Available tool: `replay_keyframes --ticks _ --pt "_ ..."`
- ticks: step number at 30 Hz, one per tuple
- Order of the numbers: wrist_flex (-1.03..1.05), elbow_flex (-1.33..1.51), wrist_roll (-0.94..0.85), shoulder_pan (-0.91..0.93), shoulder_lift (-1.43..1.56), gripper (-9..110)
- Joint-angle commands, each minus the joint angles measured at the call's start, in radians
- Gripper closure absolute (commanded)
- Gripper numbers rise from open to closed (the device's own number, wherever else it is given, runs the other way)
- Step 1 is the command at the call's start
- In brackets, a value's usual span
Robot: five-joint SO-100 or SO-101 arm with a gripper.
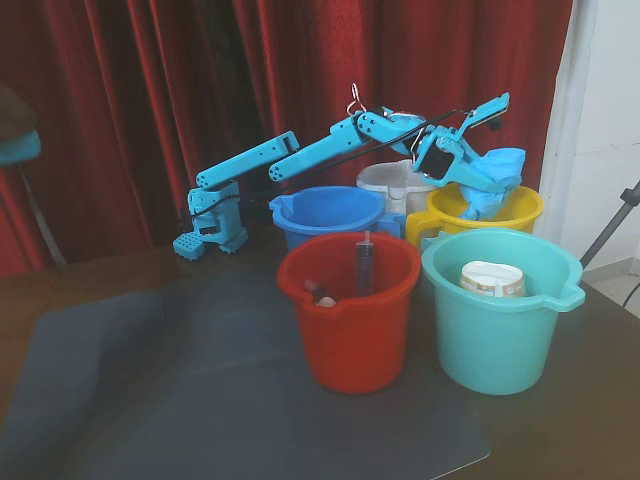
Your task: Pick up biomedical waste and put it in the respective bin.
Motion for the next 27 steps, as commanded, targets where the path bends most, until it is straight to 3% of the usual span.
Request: replay_keyframes --ticks 1,5,9,17,23,27 --pt "-0.018 -0.023 -0.005 0.021 0.034 93" --pt "-0.018 -0.023 -0.005 0.021 0.034 75" --pt "-0.012 -0.023 -0.008 0.021 0.034 73" --pt "-0.212 -0.163 -0.400 0.008 0.021 65" --pt "-0.179 -0.236 -0.253 0.006 0.037 69" --pt "0.107 -0.422 -0.195 0.006 0.101 74"
